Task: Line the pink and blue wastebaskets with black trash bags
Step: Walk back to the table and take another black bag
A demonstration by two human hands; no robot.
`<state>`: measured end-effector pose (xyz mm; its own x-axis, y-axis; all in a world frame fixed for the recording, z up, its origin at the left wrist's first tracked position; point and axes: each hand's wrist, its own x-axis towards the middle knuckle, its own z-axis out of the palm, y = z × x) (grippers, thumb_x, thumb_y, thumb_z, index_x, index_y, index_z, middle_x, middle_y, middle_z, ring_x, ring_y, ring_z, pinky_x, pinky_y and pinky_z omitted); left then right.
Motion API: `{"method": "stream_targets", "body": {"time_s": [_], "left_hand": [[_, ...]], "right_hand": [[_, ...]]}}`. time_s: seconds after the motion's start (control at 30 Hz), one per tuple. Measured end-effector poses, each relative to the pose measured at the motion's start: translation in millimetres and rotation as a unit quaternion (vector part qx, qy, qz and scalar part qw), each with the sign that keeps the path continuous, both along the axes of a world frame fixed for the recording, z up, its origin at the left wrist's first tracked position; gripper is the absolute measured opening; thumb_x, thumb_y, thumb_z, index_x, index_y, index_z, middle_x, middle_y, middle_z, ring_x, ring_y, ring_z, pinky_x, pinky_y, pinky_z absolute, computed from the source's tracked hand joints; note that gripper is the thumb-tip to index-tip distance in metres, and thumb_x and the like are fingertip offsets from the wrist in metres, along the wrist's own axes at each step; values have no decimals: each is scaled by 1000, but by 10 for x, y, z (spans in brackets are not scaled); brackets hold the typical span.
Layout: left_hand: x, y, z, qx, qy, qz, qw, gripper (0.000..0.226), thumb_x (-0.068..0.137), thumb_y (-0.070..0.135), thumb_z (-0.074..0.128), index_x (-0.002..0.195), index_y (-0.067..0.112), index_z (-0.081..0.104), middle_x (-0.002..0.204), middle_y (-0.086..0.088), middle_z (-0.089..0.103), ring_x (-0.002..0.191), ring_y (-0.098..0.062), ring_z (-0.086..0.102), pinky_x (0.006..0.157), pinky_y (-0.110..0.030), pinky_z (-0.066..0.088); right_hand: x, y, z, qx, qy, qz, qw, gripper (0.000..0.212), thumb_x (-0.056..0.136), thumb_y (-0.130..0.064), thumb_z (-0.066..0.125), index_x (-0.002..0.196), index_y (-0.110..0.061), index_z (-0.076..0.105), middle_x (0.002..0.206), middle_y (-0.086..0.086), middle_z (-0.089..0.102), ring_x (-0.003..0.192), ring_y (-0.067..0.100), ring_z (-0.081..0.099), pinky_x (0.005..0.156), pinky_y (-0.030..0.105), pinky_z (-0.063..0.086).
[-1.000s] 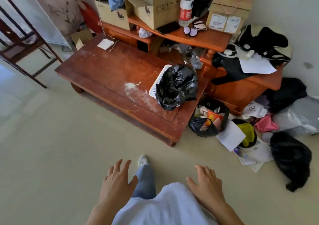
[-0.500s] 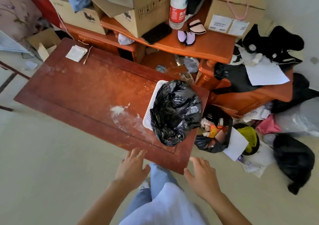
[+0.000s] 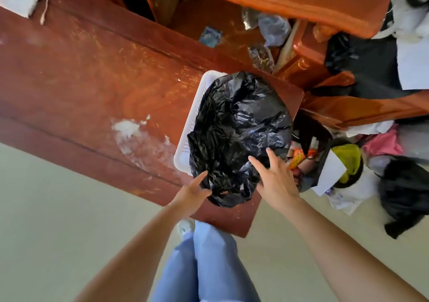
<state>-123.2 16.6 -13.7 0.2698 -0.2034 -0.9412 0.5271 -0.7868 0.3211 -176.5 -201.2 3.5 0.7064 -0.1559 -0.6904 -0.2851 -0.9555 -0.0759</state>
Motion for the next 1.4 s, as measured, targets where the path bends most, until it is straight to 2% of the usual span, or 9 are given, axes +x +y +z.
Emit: {"method": "stream_targets", "body": {"time_s": [0.1, 0.2, 0.33, 0.47, 0.63, 0.83, 1.07, 1.2, 1.4], "left_hand": [[77, -170, -48, 4, 77, 184, 980, 56, 93, 25, 49, 144, 36, 30, 135, -14, 52, 118, -28, 51, 101, -36, 39], [86, -239, -116, 41, 100, 284, 953, 39, 91, 27, 51, 129, 30, 51, 88, 2, 54, 84, -18, 49, 78, -32, 42], [38, -196, -5, 95, 18, 360, 928, 22, 85, 24, 52, 66, 13, 49, 62, -5, 41, 58, -20, 39, 61, -30, 34], [92, -19, 400, 107, -91, 384, 912, 38, 81, 23, 64, 48, 14, 46, 47, -4, 46, 45, -19, 40, 47, -28, 33], [361, 423, 1001, 82, -217, 384, 894, 14, 71, 19, 77, 67, 16, 64, 69, -7, 66, 68, -26, 62, 71, -40, 53], [488, 1326, 1778, 50, -278, 444, 850, 19, 68, -7, 62, 74, 9, 54, 64, -8, 55, 53, -20, 50, 54, -29, 41], [276, 3076, 2231, 54, -291, 568, 768, 62, 58, 7, 60, 120, 10, 57, 92, -16, 65, 71, -28, 59, 77, -39, 49], [66, 4242, 2272, 98, -309, 562, 761, 22, 79, -1, 59, 95, 10, 69, 84, -11, 64, 75, -23, 56, 66, -29, 42], [-415, 6023, 2415, 106, -347, 614, 701, 15, 88, 16, 60, 95, 13, 73, 87, -8, 70, 79, -19, 61, 63, -22, 42]], "right_hand": [[81, -30, -176, -7, 10, 21, 1000, 42, 91, -26, 52, 133, -28, 48, 152, 13, 24, 129, 38, 34, 100, 51, 37], [122, -17, -275, 28, -7, -8, 1000, 22, 94, -25, 46, 103, -16, 63, 117, 10, 55, 107, 33, 54, 77, 40, 44], [220, 2, -152, 133, -80, -257, 954, 26, 92, -17, 46, 67, -13, 46, 59, 3, 50, 53, 22, 48, 47, 33, 28], [364, 26, 217, 158, -181, -347, 907, 28, 94, -11, 45, 66, -8, 50, 59, 7, 54, 52, 21, 46, 48, 33, 26], [627, 282, 976, 217, -261, -288, 896, 23, 95, -16, 47, 75, -8, 56, 60, 0, 56, 53, 15, 50, 52, 31, 31], [1076, 1004, 1785, 300, -280, -176, 895, 35, 95, -19, 51, 61, -26, 49, 49, -8, 41, 47, 2, 45, 46, 18, 29], [1590, 2585, 2234, 355, -250, -61, 899, 32, 92, -21, 53, 61, -14, 46, 52, -2, 39, 51, 16, 37, 53, 35, 24], [1727, 3753, 2285, 371, -227, 24, 900, 17, 92, -20, 55, 78, -9, 57, 62, 0, 56, 60, 18, 54, 55, 32, 35], [1699, 5838, 2358, 399, -203, 134, 884, 20, 90, -9, 54, 100, -17, 70, 78, -15, 68, 72, -7, 60, 63, 3, 41]]}}
